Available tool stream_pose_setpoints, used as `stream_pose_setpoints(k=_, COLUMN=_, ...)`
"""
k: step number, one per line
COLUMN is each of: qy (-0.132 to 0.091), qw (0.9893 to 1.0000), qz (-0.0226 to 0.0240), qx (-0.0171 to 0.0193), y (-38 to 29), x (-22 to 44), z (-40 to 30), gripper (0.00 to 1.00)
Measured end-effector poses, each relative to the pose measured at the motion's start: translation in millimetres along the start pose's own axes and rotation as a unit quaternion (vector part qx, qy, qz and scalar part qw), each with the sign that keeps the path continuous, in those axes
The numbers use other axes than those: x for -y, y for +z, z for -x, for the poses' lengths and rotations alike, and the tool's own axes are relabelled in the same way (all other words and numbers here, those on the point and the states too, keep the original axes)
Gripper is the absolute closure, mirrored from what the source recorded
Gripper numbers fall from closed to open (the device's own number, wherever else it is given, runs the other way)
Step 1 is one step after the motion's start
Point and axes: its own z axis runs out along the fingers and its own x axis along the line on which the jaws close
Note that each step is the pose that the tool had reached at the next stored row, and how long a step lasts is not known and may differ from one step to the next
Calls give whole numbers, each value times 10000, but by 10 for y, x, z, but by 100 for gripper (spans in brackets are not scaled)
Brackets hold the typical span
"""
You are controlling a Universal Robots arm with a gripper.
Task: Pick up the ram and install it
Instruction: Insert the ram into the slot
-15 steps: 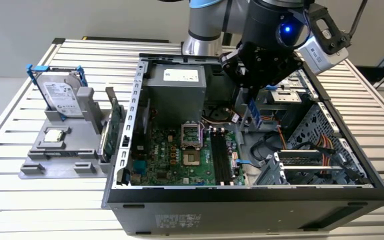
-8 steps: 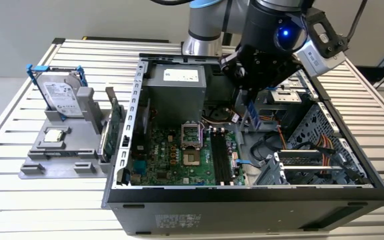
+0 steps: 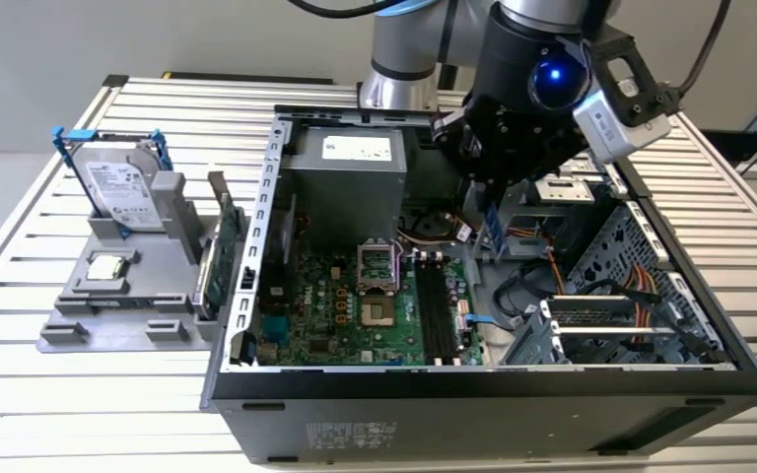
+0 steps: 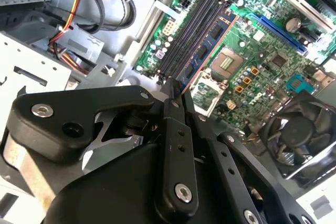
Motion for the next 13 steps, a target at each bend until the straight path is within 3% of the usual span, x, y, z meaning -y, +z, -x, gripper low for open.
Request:
stream_pose_setpoints(k=4, qy=145, qw=9999, qz=-5, qx=2, y=25, x=0, z=-1, gripper=100)
stream_pose_setpoints(k=9, qy=153, qw=9999, qz=-32, qx=3, y=78, x=1, z=-4, gripper=100)
stream_pose_setpoints(k=13, qy=153, qw=9999, qz=-34, qx=37, y=128, x=2, z=-6, gripper=100)
